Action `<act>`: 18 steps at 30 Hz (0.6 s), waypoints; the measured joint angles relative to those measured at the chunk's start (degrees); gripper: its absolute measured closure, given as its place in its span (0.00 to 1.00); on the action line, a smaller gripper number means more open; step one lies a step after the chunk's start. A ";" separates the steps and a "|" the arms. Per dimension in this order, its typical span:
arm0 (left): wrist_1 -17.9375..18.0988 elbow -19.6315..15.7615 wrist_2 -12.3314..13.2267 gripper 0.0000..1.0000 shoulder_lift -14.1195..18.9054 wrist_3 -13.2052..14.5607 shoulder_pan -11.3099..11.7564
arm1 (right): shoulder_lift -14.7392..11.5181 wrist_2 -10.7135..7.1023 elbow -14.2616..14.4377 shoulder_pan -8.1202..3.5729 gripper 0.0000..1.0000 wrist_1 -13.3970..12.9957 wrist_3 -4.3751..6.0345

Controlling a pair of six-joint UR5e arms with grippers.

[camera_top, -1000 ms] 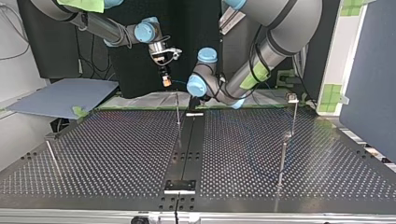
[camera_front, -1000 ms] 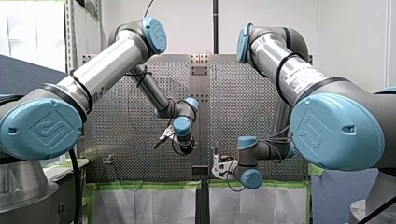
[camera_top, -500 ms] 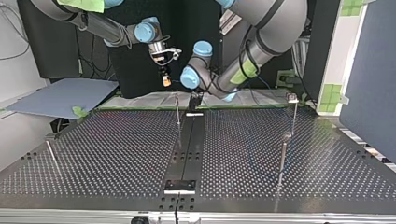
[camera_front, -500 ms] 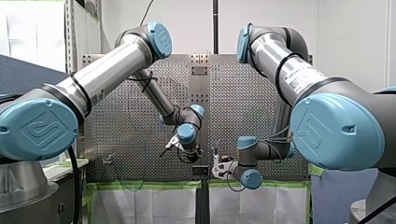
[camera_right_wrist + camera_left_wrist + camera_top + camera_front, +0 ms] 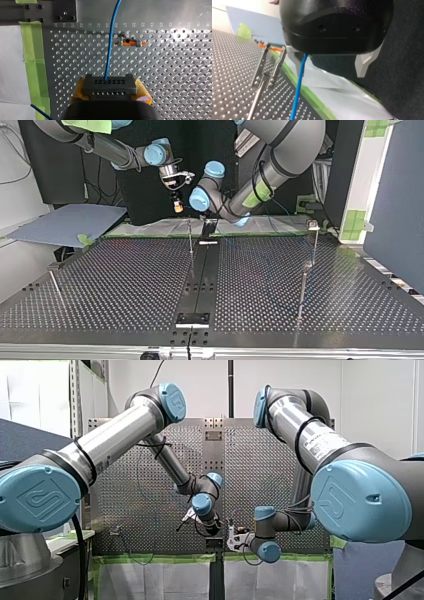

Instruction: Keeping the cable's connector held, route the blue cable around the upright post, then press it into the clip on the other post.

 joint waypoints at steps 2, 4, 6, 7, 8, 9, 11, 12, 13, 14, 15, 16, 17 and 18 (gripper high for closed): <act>0.61 0.00 -0.96 0.00 0.01 0.00 -0.03 | 0.00 0.00 0.00 0.00 1.00 0.03 0.00; 1.24 0.00 -1.82 0.00 0.01 -0.03 -0.11 | 0.01 0.00 0.00 0.00 1.00 0.07 -0.01; 2.10 0.00 -2.79 0.00 0.02 -0.11 -0.25 | 0.01 -0.01 0.00 0.00 1.00 0.10 0.00; 2.52 0.00 -3.23 0.00 0.02 -0.17 -0.32 | 0.01 -0.03 0.00 0.00 1.00 0.10 0.00; 3.07 0.00 -3.81 0.00 0.02 -0.25 -0.40 | 0.01 -0.04 0.00 0.00 1.00 0.10 0.00; 3.48 0.00 -4.24 0.03 0.02 -0.31 -0.47 | 0.00 -0.06 0.00 -0.01 1.00 0.11 -0.01; 4.52 0.00 -5.14 0.16 0.03 -0.40 -0.62 | 0.00 -0.07 0.00 -0.01 1.00 0.12 -0.02; 4.93 0.00 -5.39 0.24 0.03 -0.43 -0.67 | 0.01 -0.07 0.00 -0.01 1.00 0.10 -0.02; 5.38 0.00 -5.58 0.24 0.03 -0.47 -0.71 | 0.01 -0.08 0.00 -0.01 1.00 0.09 -0.02; 6.02 0.00 -5.73 0.33 0.03 -0.55 -0.75 | 0.01 -0.08 0.00 -0.01 1.00 0.08 -0.02; 6.46 0.00 -5.80 0.41 0.03 -0.64 -0.78 | 0.01 -0.08 0.00 -0.03 1.00 0.06 -0.02; 6.81 0.00 -5.86 0.41 0.03 -0.73 -0.79 | 0.00 -0.08 0.00 -0.05 1.00 0.05 -0.02; 7.17 0.00 -5.91 0.55 0.03 -0.83 -0.80 | 0.01 -0.09 0.00 -0.06 1.00 0.05 -0.02; 7.36 0.00 -5.94 0.67 0.03 -0.90 -0.80 | 0.01 -0.09 0.00 -0.07 1.00 0.04 -0.02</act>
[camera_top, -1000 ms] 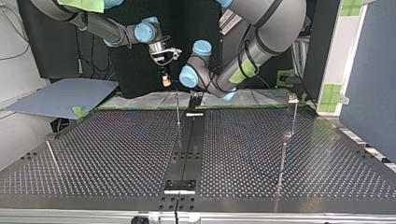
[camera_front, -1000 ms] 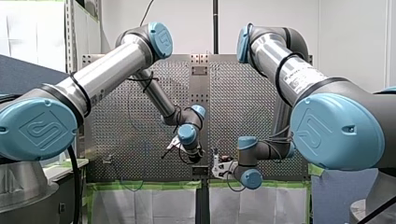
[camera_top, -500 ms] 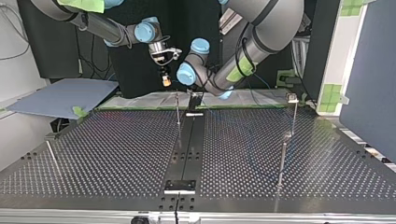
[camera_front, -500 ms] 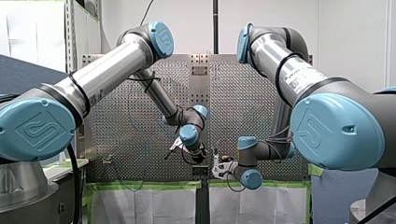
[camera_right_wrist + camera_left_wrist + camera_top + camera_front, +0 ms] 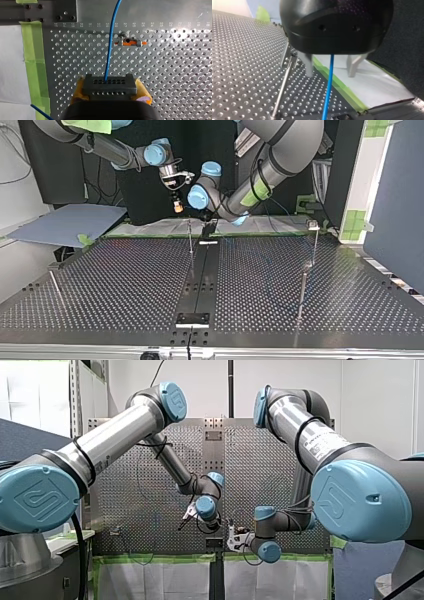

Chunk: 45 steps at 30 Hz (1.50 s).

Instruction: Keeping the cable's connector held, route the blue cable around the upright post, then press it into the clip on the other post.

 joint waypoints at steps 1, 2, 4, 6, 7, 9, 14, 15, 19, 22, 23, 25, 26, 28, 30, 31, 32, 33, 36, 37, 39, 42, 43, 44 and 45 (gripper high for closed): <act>0.14 0.01 -0.02 0.67 0.00 -0.07 0.00 | 0.00 0.00 0.00 0.00 1.00 0.00 0.00; 0.27 0.01 -0.06 0.73 0.00 -0.16 0.00 | 0.00 -0.01 -0.01 -0.01 1.00 0.00 0.00; 0.39 0.01 -0.14 0.82 0.00 -0.30 -0.01 | 0.00 0.00 0.00 -0.07 1.00 -0.01 0.00; 0.51 0.01 -0.22 0.92 0.00 -0.43 -0.02 | 0.00 0.00 0.00 -0.15 1.00 -0.01 0.00; 0.57 0.00 -0.22 0.92 0.00 -0.47 -0.02 | 0.00 0.00 0.00 -0.17 1.00 -0.01 0.00; 0.68 0.00 -0.21 0.99 0.00 -0.54 -0.02 | 0.00 -0.01 0.00 -0.22 1.00 -0.02 0.00; 0.85 0.00 -0.07 0.99 -0.05 -0.58 -0.02 | 0.00 0.00 -0.01 -0.32 1.00 -0.03 0.00; 0.86 0.00 -0.03 0.99 -0.05 -0.59 -0.02 | 0.00 0.00 0.00 -0.35 1.00 -0.03 0.00; 0.91 0.00 0.37 0.99 -0.07 -0.77 -0.02 | 0.00 0.01 0.00 -0.48 1.00 -0.02 0.00; 0.87 0.00 1.20 0.99 -0.38 -1.36 -0.01 | 0.01 0.05 0.01 -0.59 1.00 -0.01 -0.01; 0.82 0.00 1.60 0.99 -0.67 -1.57 0.03 | 0.01 0.05 0.01 -0.63 1.00 -0.01 0.00; 0.81 0.00 1.99 0.99 -1.09 -1.79 0.13 | 0.01 0.06 0.00 -0.79 1.00 -0.03 0.00; 0.86 0.00 2.19 0.99 -1.28 -1.88 0.22 | 0.01 0.06 0.00 -0.86 1.00 -0.05 0.00; 1.06 0.00 2.52 0.99 -1.45 -1.97 0.35 | 0.02 0.07 0.00 -1.01 1.00 -0.11 0.01; 1.29 0.00 2.91 0.99 -1.53 -2.19 0.52 | 0.05 0.08 0.00 -1.15 1.00 -0.16 0.04; 1.40 0.00 3.06 0.99 -1.55 -2.37 0.62 | 0.06 0.08 0.00 -1.23 1.00 -0.20 0.07; 1.62 0.00 3.30 0.99 -1.56 -2.68 0.76 | 0.06 0.08 0.00 -1.33 1.00 -0.23 0.12; 1.83 0.00 3.52 0.99 -1.56 -2.94 0.86 | 0.07 0.07 0.00 -1.47 1.00 -0.29 0.17; 2.57 0.00 4.39 0.99 -1.58 -4.01 1.05 | 0.12 0.02 -0.03 -1.89 1.00 -0.43 0.32; 2.73 0.00 4.61 0.99 -1.58 -4.32 1.07 | 0.14 0.01 -0.04 -2.03 1.00 -0.47 0.36; 3.09 0.00 4.91 0.99 -1.58 -5.09 1.16 | 0.20 0.01 -0.02 -2.41 1.00 -0.58 0.52; 3.88 0.00 5.16 0.99 -1.58 -6.27 1.20 | 0.28 -0.15 -0.04 -2.89 1.00 -1.16 1.10; 4.13 0.00 5.32 0.99 -1.58 -6.66 1.21 | 0.31 -0.18 -0.07 -3.04 1.00 -1.24 1.26; 4.39 0.00 5.66 0.99 -1.58 -7.22 1.25 | 0.33 -0.24 -0.10 -3.19 1.00 -1.35 1.40; 4.54 0.00 5.93 0.99 -1.58 -7.65 1.26 | 0.36 -0.33 -0.19 -3.36 1.00 -1.38 1.53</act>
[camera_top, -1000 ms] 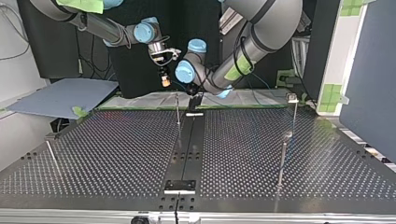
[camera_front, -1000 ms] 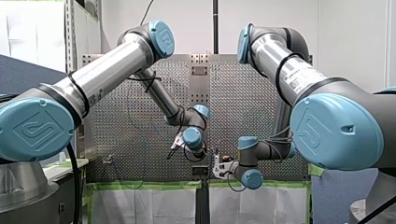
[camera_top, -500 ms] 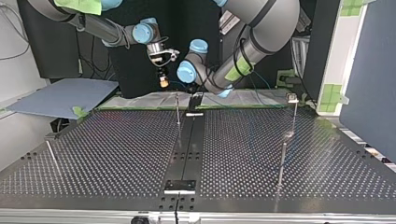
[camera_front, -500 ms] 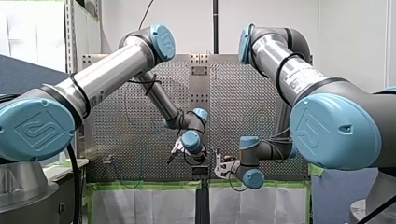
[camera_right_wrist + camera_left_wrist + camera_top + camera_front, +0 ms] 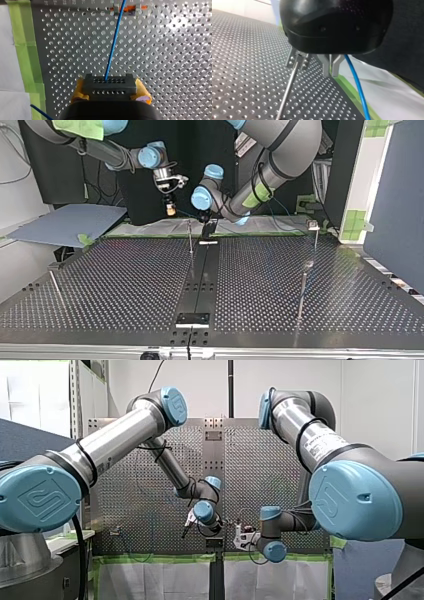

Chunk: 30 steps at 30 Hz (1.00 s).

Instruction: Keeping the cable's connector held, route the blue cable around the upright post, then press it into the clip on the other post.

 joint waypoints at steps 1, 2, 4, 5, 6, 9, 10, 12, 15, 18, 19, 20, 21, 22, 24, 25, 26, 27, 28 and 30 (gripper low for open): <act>0.11 0.00 0.27 0.99 0.00 -0.41 0.02 | 0.02 -0.07 -0.09 -0.12 1.00 0.00 0.07; 0.21 0.00 0.64 0.99 0.00 -0.95 0.07 | 0.03 -0.14 -0.18 -0.22 1.00 0.04 0.12; 0.29 0.00 1.27 0.99 0.00 -1.88 0.16 | 0.08 -0.26 -0.45 -0.42 1.00 0.18 0.18; 0.32 0.00 1.60 0.99 -0.01 -2.55 0.23 | 0.11 -0.30 -0.58 -0.48 1.00 0.27 0.19; 0.33 0.00 1.80 0.99 -0.01 -3.11 0.27 | 0.13 -0.35 -0.74 -0.56 1.00 0.42 0.21; 0.35 0.00 2.37 0.99 -0.03 -5.03 0.45 | 0.16 -0.43 -1.07 -0.70 1.00 0.68 0.22; 0.34 0.00 2.50 0.99 -0.06 -5.60 0.50 | 0.18 -0.45 -1.15 -0.74 1.00 0.73 0.23; 0.28 0.00 2.50 0.99 -0.04 -6.86 0.66 | 0.22 -0.44 -1.34 -0.90 1.00 0.87 0.26; -0.07 0.00 2.23 0.99 -0.01 -7.93 0.89 | 0.25 -0.53 -1.58 -1.22 1.00 1.07 0.29; -0.50 0.01 1.99 0.99 -0.02 -8.33 0.96 | 0.29 -0.58 -1.85 -1.40 1.00 1.54 0.31; -0.60 0.03 2.03 0.99 -0.02 -8.42 1.01 | 0.30 -0.58 -1.94 -1.46 1.00 1.65 0.31; -0.77 0.14 2.18 0.99 -0.09 -8.57 1.10 | 0.31 -0.61 -2.02 -1.51 1.00 1.79 0.31; -0.96 0.33 2.32 0.99 -0.23 -8.69 1.12 | 0.32 -0.64 -2.14 -1.55 1.00 2.01 0.29; -1.22 0.58 2.41 0.99 -0.45 -8.75 1.13 | 0.32 -0.65 -2.23 -1.59 1.00 2.24 0.24; -2.11 1.38 2.61 0.99 -1.27 -8.81 1.10 | 0.33 -0.65 -2.38 -1.68 1.00 2.76 0.10; -2.45 1.66 2.75 0.99 -1.62 -8.85 1.09 | 0.35 -0.65 -2.42 -1.72 1.00 2.91 0.06; -2.61 1.94 2.97 0.99 -1.97 -8.94 1.07 | 0.37 -0.65 -2.44 -1.75 1.00 3.01 0.03; -2.56 2.08 3.10 0.99 -2.15 -9.06 1.03 | 0.40 -0.65 -2.46 -1.80 1.00 3.07 -0.03; -2.40 2.18 3.24 0.99 -2.28 -9.24 0.99 | 0.40 -0.65 -2.47 -1.85 1.00 3.07 -0.04; -1.80 2.30 3.63 0.99 -2.44 -9.83 0.93 | 0.41 -0.66 -2.53 -1.98 1.00 3.03 -0.07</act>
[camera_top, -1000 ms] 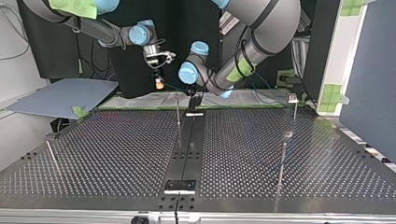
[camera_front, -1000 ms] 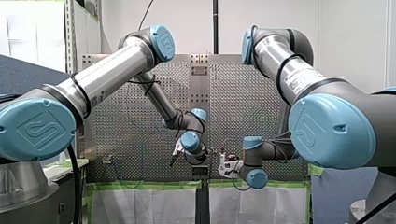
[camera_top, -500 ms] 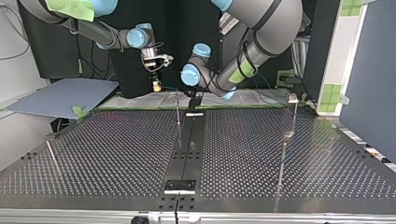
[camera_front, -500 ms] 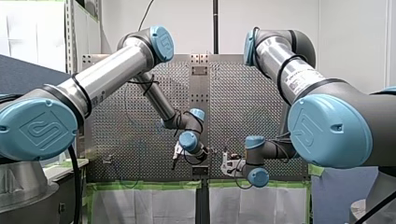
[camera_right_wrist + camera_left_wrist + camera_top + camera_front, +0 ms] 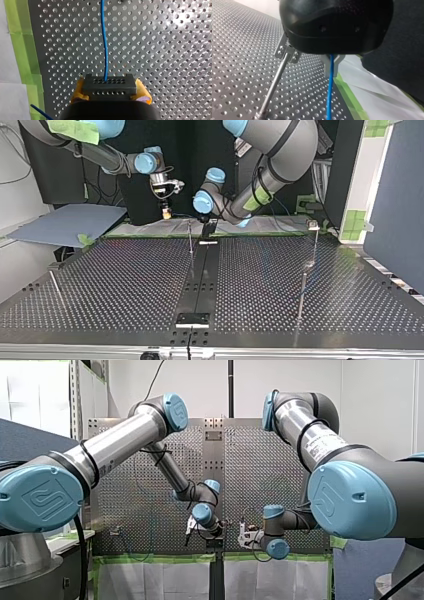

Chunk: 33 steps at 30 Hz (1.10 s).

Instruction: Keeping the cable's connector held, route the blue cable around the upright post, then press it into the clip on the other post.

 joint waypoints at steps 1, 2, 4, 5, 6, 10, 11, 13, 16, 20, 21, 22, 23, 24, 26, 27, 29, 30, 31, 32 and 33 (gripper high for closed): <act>0.31 0.02 0.18 0.99 -0.04 -0.33 0.02 | 0.00 -0.02 -0.04 -0.05 1.00 -0.02 -0.03; 0.81 0.04 0.40 0.99 -0.07 -0.83 0.08 | 0.00 -0.05 -0.11 -0.10 1.00 -0.03 -0.09; 1.71 0.05 0.69 0.99 -0.08 -1.68 0.20 | 0.01 -0.18 -0.29 -0.18 1.00 -0.01 -0.39; 2.30 0.05 0.92 0.99 -0.09 -2.30 0.29 | 0.01 -0.24 -0.38 -0.23 1.00 -0.02 -0.53; 2.76 0.06 1.13 0.99 -0.09 -2.69 0.33 | 0.01 -0.33 -0.51 -0.29 1.00 -0.01 -0.69; 4.12 0.07 1.63 0.99 -0.09 -3.42 0.40 | 0.00 -0.57 -0.92 -0.37 1.00 0.18 -1.50; 4.29 0.07 1.73 0.99 -0.10 -3.47 0.40 | 0.00 -0.61 -0.96 -0.38 1.00 0.21 -1.69; 4.45 0.08 1.81 0.99 -0.11 -3.49 0.38 | 0.01 -0.65 -1.05 -0.46 1.00 0.26 -2.01; 4.63 0.08 1.87 0.99 -0.11 -3.54 0.36 | 0.01 -0.70 -1.06 -0.71 1.00 0.37 -2.22; 4.64 0.08 1.91 0.99 -0.11 -3.71 0.30 | 0.01 -0.76 -1.10 -1.15 1.00 0.77 -2.36; 4.62 0.08 1.93 0.99 -0.11 -3.73 0.30 | 0.01 -0.76 -1.09 -1.30 1.00 0.88 -2.33; 4.60 0.10 1.95 0.99 -0.11 -3.76 0.30 | 0.01 -0.76 -1.09 -1.41 1.00 0.94 -2.29; 4.58 0.11 1.99 0.99 -0.11 -3.80 0.31 | 0.01 -0.75 -1.09 -1.51 1.00 0.99 -2.25; 4.55 0.10 2.06 0.99 -0.11 -3.83 0.31 | 0.01 -0.74 -1.10 -1.66 1.00 1.06 -2.19; 4.50 0.09 2.37 0.99 -0.11 -4.04 0.36 | 0.01 -0.74 -1.10 -1.89 1.00 1.18 -2.04; 4.49 0.09 2.56 0.99 -0.11 -4.20 0.38 | 0.01 -0.74 -1.11 -2.06 1.00 1.33 -1.99; 4.46 0.08 2.90 0.99 -0.11 -4.73 0.43 | 0.01 -0.73 -1.10 -2.34 1.00 1.68 -1.98; 4.42 0.08 2.98 0.99 -0.11 -4.89 0.43 | 0.01 -0.72 -1.12 -2.51 1.00 1.95 -1.95; 4.38 0.08 3.04 0.99 -0.11 -5.02 0.43 | 0.00 -0.71 -1.13 -2.65 1.00 2.11 -1.92; 4.31 0.08 3.11 0.99 -0.11 -5.16 0.46 | 0.01 -0.70 -1.13 -2.79 1.00 2.25 -1.89; 4.28 0.08 3.14 0.99 -0.11 -5.24 0.47 | 0.00 -0.68 -1.14 -2.97 1.00 2.40 -1.85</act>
